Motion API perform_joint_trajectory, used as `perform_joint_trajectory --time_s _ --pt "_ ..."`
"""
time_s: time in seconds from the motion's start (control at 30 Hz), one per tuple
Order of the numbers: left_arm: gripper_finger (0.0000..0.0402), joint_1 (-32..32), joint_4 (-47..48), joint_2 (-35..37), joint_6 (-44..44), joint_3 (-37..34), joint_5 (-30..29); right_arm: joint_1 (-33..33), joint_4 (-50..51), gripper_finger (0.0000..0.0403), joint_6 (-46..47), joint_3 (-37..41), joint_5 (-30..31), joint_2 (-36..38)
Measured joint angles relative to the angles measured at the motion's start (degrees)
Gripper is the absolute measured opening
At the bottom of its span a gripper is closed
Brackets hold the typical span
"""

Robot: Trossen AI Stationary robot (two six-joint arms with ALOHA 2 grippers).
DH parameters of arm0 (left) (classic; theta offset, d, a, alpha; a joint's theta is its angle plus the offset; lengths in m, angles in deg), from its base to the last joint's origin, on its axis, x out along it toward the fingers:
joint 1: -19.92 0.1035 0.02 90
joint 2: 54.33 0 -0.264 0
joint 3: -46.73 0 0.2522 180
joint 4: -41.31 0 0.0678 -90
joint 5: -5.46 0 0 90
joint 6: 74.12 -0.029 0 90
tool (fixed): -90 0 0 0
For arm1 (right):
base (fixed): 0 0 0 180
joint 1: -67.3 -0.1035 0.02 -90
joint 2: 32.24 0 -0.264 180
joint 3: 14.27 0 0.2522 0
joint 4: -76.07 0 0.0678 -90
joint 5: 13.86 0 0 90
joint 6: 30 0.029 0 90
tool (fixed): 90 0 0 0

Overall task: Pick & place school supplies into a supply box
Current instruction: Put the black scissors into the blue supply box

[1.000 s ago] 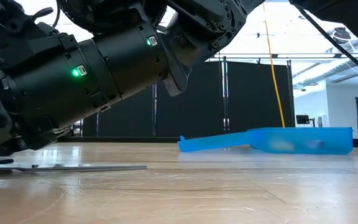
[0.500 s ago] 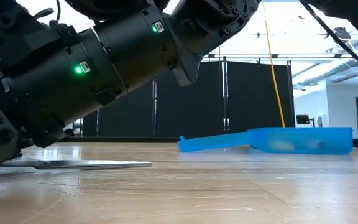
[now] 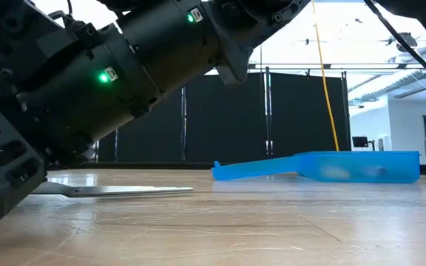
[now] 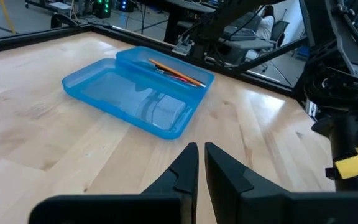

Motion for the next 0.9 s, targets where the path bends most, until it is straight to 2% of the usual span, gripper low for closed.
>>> perform_joint_trajectory --time_s 0.5,0.67,0.9 --pt "0.0031 -0.01 0.28 -0.01 0.12 0.0 -0.12 -0.17 0.67 0.0 -1.55 -0.01 1.69 0.6" --pt "0.0031 0.01 0.3 -0.01 0.11 0.0 -0.12 -0.41 3.49 0.0 -2.02 -0.2 4.3 2.63" --pt "0.0031 0.01 0.43 -0.01 0.36 0.0 -0.12 -0.41 6.85 0.0 -1.67 -0.13 4.97 4.9"
